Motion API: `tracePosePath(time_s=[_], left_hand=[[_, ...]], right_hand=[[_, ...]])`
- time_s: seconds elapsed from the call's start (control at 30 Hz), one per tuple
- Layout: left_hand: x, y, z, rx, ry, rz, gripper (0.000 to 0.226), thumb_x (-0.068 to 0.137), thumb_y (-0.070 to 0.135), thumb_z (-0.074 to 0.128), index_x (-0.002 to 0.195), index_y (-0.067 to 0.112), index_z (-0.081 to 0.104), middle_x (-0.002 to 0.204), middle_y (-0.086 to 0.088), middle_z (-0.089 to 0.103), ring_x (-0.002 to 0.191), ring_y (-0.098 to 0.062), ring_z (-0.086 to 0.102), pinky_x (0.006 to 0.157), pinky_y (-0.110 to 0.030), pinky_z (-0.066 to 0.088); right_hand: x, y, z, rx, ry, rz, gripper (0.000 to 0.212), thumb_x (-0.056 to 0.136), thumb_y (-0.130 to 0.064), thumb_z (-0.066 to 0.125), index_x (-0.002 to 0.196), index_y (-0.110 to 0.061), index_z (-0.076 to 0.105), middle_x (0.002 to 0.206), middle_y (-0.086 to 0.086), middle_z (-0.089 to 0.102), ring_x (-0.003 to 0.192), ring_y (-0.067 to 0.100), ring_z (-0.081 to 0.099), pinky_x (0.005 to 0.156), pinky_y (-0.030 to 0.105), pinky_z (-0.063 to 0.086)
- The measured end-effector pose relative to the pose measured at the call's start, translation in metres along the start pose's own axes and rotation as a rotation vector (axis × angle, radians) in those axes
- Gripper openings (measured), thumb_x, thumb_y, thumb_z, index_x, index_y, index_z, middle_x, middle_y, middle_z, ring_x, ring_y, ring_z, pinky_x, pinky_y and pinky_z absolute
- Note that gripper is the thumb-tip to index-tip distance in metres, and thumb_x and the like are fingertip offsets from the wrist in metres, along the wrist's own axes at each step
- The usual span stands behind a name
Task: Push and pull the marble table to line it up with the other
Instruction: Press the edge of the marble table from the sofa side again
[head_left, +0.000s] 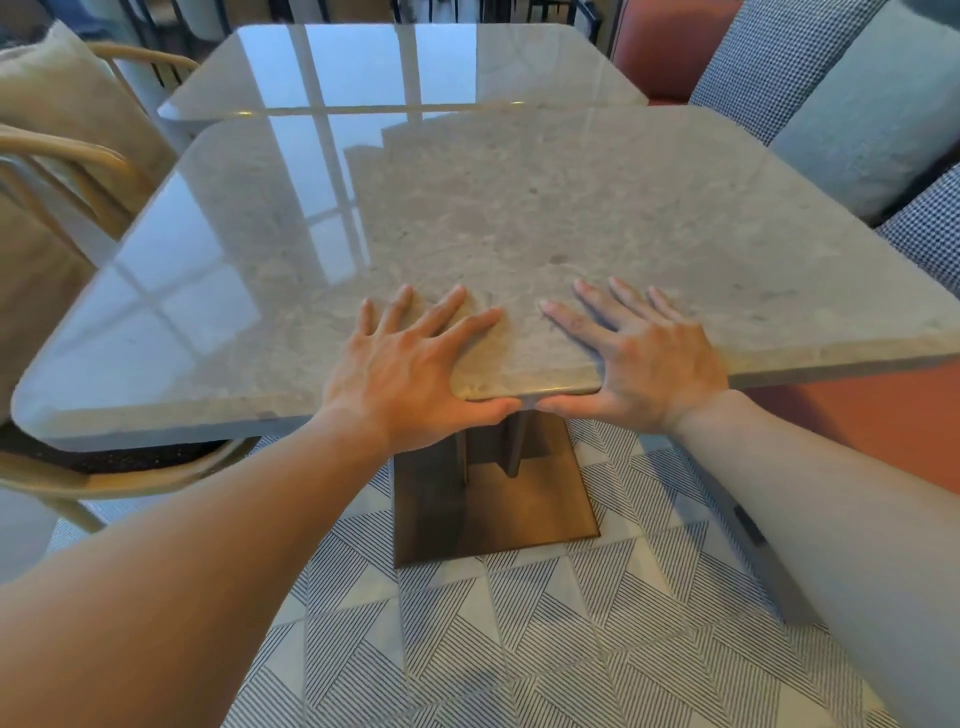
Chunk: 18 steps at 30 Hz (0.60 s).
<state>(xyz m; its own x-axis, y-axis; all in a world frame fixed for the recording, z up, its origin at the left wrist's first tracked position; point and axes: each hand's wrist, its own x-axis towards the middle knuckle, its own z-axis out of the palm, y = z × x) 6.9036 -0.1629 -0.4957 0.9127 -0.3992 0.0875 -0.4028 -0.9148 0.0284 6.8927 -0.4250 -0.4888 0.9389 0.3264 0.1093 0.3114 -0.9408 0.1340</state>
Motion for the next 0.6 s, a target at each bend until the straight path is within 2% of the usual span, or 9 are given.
tracePosePath(time_s=[0.23, 0.47, 0.6], left_hand=[[-0.0041, 0.0025, -0.0045, 0.005, -0.044, -0.020, 0.118, 0.057, 0.111, -0.014, 0.163, 0.060, -0.007, 0.184, 0.014, 0.005, 0.171, -0.041, 0.008, 0.133, -0.066, 0.009], [-0.0052, 0.0013, -0.0031, 0.014, -0.029, -0.014, 0.108, 0.067, 0.111, 0.004, 0.163, 0.061, -0.003, 0.184, 0.013, 0.010, 0.170, -0.041, 0.013, 0.133, -0.066, 0.013], [-0.0027, 0.0001, -0.0021, 0.021, 0.004, -0.002, 0.110, 0.066, 0.112, 0.005, 0.163, 0.059, 0.004, 0.183, 0.008, 0.020, 0.168, -0.043, 0.021, 0.131, -0.068, 0.019]], right_hand=[[-0.0039, -0.0039, -0.0064, 0.049, -0.031, 0.025, 0.114, 0.068, -0.105, 0.017, 0.167, -0.048, 0.022, 0.178, 0.000, 0.027, 0.165, 0.037, 0.027, 0.133, 0.061, 0.021], [-0.0050, -0.0080, -0.0050, 0.077, -0.001, 0.043, 0.114, 0.069, -0.105, 0.020, 0.166, -0.046, 0.029, 0.176, 0.003, 0.033, 0.163, 0.038, 0.031, 0.131, 0.063, 0.024], [-0.0029, -0.0059, -0.0020, 0.070, 0.014, 0.035, 0.112, 0.069, -0.103, 0.025, 0.164, -0.044, 0.035, 0.173, 0.006, 0.039, 0.160, 0.040, 0.036, 0.129, 0.065, 0.028]])
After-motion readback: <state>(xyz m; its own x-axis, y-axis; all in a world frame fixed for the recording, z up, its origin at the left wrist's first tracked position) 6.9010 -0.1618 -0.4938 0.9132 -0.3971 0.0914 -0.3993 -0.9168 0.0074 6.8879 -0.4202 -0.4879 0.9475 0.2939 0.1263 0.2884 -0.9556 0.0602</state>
